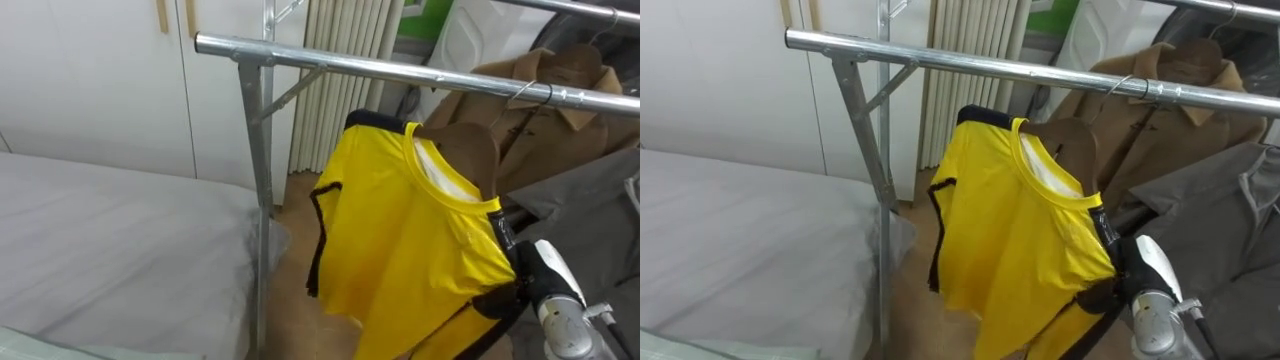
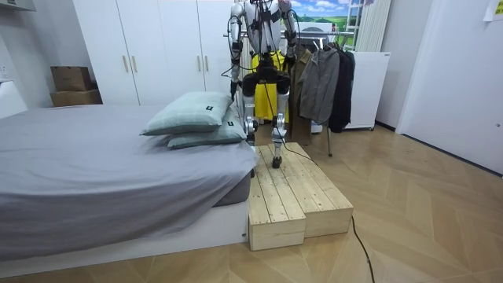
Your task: Hang clothes
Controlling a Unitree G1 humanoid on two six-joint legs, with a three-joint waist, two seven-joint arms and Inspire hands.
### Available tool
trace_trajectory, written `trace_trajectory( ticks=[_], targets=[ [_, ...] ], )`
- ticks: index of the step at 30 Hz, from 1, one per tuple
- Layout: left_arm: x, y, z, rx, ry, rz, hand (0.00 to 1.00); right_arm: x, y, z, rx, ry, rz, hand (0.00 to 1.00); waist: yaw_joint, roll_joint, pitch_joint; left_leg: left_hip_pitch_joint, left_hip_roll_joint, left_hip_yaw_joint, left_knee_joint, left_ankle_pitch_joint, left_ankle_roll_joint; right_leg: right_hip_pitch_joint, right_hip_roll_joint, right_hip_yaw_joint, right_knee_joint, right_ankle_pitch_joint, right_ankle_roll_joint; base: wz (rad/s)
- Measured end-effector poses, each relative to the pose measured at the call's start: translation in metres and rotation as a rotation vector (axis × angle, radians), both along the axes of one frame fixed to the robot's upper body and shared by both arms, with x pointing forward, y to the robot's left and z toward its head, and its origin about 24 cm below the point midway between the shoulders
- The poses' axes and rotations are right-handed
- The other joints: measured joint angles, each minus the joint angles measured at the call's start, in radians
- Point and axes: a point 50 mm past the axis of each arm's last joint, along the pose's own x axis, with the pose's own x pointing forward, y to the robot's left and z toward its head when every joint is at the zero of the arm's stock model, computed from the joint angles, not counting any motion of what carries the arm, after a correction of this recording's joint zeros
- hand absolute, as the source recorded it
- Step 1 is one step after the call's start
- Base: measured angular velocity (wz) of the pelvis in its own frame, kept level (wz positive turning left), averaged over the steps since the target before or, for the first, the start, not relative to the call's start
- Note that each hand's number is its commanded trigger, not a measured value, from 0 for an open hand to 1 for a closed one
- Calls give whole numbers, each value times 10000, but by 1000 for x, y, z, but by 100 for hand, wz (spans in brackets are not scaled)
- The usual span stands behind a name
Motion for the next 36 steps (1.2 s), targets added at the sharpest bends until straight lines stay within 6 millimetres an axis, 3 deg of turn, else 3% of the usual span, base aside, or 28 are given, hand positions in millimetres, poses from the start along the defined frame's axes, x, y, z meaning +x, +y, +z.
trace_trajectory(
  ticks=[7,13,24,30,36],
  targets=[
    [0,-1,0,-23,0,8,0,1,0,1,-97,-44,55,0,-19,94,-9,5,3,5,-81,-2,-1,-32,19,7,8,1,-1,0],
    [-1,-4,-2,-132,56,27,0,3,1,4,-261,-130,207,0,-26,207,-64,8,5,13,-111,0,0,-61,19,9,32,1,0,0],
    [-1,-5,-5,-149,242,48,0,4,2,6,-260,-245,234,0,-43,211,-50,44,-10,31,-52,1,2,-8,9,45,5,-6,9,0],
    [-1,-5,-5,-157,224,52,0,4,2,6,-251,-349,172,0,-69,224,-1,63,-10,40,-39,1,1,-15,11,54,4,-5,9,0],
    [-1,-7,-5,-159,208,101,0,4,1,9,1149,-873,-602,0,-51,260,27,38,-3,242,-43,2,1,-94,63,252,8,-4,7,-9]
  ],
)
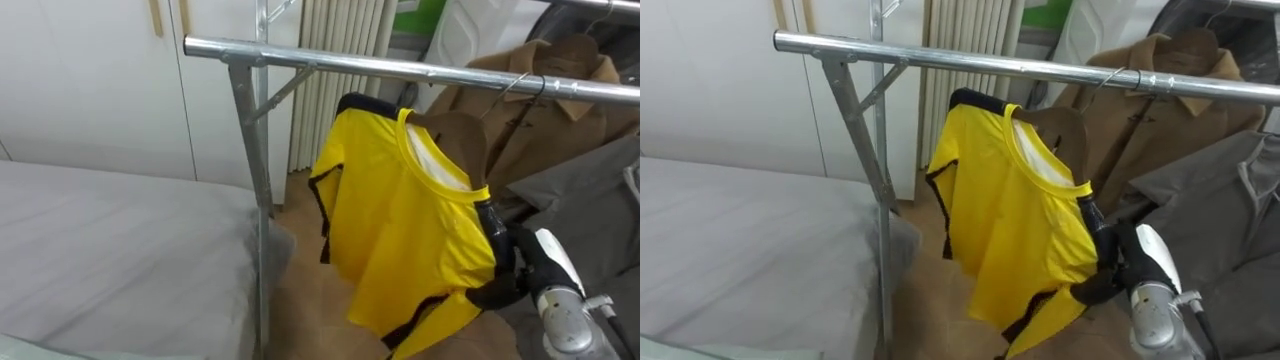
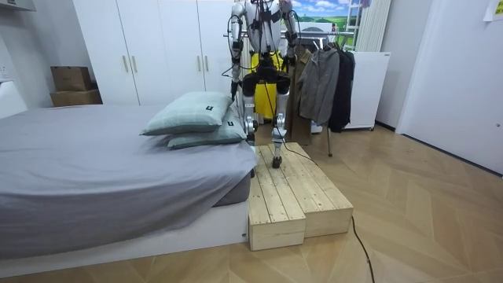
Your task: Hang clothes
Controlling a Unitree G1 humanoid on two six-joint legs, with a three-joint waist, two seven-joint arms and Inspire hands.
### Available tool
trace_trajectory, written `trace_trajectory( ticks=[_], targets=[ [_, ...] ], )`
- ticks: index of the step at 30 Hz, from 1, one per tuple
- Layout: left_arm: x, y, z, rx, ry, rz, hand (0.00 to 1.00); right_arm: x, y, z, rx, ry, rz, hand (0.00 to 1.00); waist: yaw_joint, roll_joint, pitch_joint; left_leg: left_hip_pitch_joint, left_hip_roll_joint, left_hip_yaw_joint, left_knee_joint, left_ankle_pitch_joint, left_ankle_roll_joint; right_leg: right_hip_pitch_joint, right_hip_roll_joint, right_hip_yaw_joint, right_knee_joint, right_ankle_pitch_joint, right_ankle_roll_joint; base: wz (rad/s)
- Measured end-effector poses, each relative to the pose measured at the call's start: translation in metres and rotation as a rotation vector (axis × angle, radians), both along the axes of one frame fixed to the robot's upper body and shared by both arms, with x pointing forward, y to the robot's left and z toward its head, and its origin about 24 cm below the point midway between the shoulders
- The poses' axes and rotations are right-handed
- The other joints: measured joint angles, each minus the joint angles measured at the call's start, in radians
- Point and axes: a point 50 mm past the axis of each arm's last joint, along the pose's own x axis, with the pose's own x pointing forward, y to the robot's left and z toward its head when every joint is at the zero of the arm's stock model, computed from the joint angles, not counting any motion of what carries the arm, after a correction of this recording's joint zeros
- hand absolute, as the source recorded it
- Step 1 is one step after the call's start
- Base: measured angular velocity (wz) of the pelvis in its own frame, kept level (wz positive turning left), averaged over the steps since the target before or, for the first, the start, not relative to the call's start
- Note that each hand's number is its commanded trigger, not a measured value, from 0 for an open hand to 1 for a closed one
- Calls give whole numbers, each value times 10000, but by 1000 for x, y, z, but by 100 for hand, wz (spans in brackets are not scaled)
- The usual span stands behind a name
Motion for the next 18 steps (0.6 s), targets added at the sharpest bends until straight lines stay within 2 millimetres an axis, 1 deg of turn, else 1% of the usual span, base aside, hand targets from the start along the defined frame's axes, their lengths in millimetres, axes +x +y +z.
trace_trajectory(
  ticks=[3,5,8,12,15,17,18],
  targets=[
    [0,1,0,44,-59,94,0,0,-2,0,1160,-309,-691,0,-99,10,6,9,1,16,-1,0,0,-4,4,10,-12,0,0,-2],
    [0,2,1,40,-85,144,0,2,-1,4,1984,-696,-1084,0,-225,26,9,46,5,19,-1,0,0,-2,7,24,-8,8,8,0],
    [1,2,1,25,-172,159,0,4,0,9,2647,-1165,-1349,0,-335,61,6,38,17,35,-1,0,0,13,12,26,-6,20,22,0],
    [1,3,1,14,-175,176,0,4,0,9,3296,-1354,-1627,0,-484,102,-2,16,14,39,-5,0,0,7,3,20,-13,19,23,0],
    [-1,3,0,9,-82,205,0,-1,-2,6,4145,-1449,-2061,0,-523,185,-48,36,-1,51,-6,0,0,-4,-3,54,-9,19,23,-1],
    [-2,3,-3,3,49,231,0,-5,-4,3,5097,-1604,-2670,0,-540,272,-83,44,-13,66,-5,0,0,-11,-2,95,1,21,20,-5],
    [-4,2,-4,-10,138,249,0,-5,-6,3,5540,-1727,-2942,0,-538,325,-113,44,-15,81,-4,0,0,-14,0,114,5,23,19,-3]
  ],
)
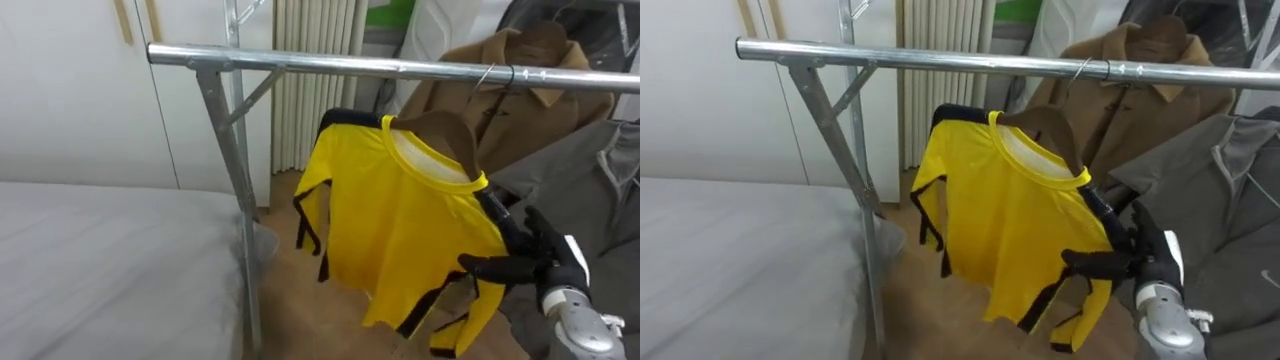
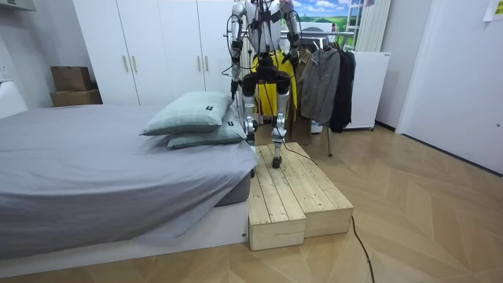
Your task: Hang clothes
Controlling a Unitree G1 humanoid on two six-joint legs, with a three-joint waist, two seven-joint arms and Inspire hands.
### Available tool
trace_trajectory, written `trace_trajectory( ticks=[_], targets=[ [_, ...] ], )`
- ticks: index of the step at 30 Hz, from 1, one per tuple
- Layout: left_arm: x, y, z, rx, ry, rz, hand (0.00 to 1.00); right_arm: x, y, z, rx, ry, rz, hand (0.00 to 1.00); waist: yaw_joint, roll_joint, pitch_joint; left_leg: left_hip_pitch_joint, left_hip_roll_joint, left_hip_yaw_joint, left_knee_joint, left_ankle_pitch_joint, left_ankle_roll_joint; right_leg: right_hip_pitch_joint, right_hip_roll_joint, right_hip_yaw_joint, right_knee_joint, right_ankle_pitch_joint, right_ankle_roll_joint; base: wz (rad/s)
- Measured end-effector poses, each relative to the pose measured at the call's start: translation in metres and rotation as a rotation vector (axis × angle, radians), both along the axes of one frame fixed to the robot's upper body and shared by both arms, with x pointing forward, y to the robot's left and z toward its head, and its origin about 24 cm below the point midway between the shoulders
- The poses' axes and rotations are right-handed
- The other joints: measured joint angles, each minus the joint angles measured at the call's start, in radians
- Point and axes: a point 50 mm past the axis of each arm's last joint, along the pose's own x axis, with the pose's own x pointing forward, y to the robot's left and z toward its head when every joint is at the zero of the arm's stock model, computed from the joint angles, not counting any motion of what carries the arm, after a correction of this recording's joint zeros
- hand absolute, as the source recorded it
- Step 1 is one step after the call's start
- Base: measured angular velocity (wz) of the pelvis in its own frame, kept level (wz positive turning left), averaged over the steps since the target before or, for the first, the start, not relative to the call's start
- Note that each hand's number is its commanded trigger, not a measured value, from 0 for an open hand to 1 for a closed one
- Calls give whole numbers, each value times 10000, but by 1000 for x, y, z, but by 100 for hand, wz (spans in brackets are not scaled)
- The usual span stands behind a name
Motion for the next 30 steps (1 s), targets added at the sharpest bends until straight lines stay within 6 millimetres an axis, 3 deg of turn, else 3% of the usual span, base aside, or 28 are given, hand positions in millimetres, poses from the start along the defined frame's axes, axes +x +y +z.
trace_trajectory(
  ticks=[6,11,15,21,30],
  targets=[
    [0,0,0,29,47,76,0,-4,-1,4,2179,-971,-1012,0,-336,143,-31,-48,5,-42,17,0,0,-3,-13,-86,-13,-1,1,3],
    [0,0,0,55,37,128,0,-24,-6,-16,3084,-519,-1291,0,-515,155,-24,50,1,19,10,0,0,24,-8,-44,-11,0,0,-2],
    [-1,1,-1,66,73,143,0,-37,-8,-27,3408,-74,-1574,0,-526,188,2,34,-17,179,4,0,1,-34,22,141,-7,4,-6,-13],
    [-1,0,-1,160,4,237,0,-39,-8,-29,3693,-64,-1644,0,-594,195,10,-61,-19,215,5,0,1,-204,25,163,28,26,-39,-3],
    [-1,1,0,211,-11,211,0,-48,-9,-35,2883,420,-1161,0,-586,209,11,-60,12,224,-4,0,1,-195,66,189,-11,26,-37,0]
  ],
)
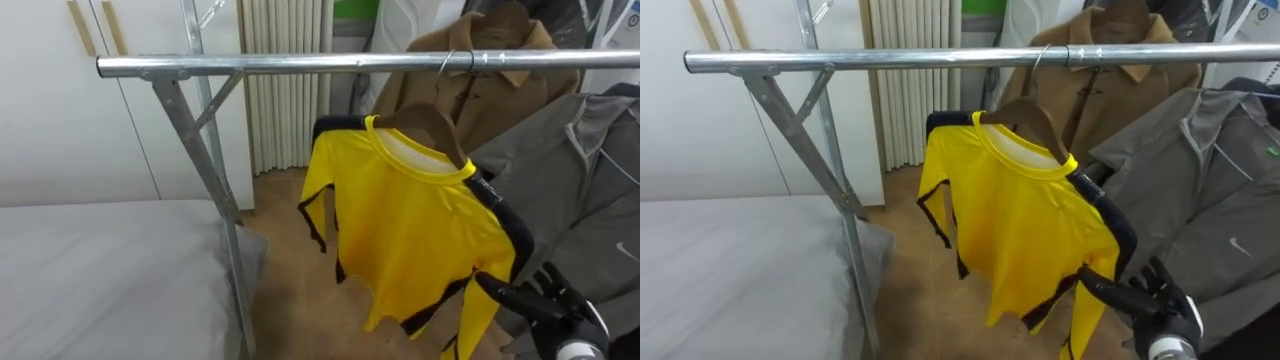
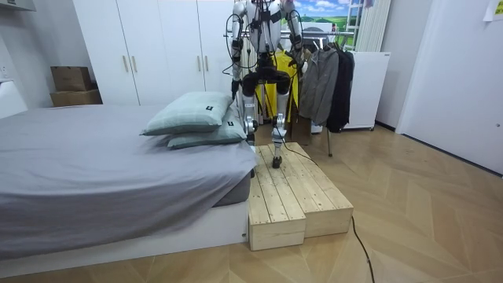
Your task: Hang clothes
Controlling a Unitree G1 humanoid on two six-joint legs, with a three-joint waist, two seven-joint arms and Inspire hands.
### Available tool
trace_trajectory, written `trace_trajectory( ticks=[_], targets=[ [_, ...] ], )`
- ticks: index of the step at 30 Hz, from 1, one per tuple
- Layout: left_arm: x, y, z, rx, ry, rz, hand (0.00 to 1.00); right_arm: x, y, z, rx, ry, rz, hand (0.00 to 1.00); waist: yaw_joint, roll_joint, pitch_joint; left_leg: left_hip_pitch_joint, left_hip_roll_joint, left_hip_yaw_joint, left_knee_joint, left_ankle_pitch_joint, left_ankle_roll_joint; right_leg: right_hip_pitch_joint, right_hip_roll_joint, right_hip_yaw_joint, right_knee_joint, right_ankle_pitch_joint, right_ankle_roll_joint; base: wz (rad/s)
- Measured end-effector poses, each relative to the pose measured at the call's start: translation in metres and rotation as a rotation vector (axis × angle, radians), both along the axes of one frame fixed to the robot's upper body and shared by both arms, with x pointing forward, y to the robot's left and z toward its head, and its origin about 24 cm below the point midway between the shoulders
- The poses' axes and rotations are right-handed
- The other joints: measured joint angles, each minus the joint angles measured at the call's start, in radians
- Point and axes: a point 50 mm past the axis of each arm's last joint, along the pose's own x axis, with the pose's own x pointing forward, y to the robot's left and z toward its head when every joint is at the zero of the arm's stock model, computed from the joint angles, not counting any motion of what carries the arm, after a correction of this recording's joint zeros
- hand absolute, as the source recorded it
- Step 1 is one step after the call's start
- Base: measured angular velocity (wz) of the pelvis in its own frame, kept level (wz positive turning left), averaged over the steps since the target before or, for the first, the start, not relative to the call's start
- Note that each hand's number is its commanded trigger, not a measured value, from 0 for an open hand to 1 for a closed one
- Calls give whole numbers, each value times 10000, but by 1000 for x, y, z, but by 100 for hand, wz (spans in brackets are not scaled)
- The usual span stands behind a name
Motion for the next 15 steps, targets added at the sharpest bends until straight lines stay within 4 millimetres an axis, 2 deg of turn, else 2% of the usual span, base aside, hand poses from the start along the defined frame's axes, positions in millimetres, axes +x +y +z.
trace_trajectory(
  ticks=[3,9,15],
  targets=[
    [0,0,0,-5,-31,5,0,-9,0,-6,-916,484,586,0,67,0,-1,34,17,115,-3,0,0,-1,27,56,7,0,1,-4],
    [-6,3,-3,-126,-20,229,0,-25,-2,-14,-1626,962,913,0,42,3,-7,72,11,280,-2,0,-1,9,56,223,2,0,-1,-8],
    [-14,7,-6,-166,100,430,0,-64,8,-49,-1547,2735,1051,0,33,-10,-29,155,3,303,-100,-2,-2,27,72,249,3,0,-1,-2]
  ],
)
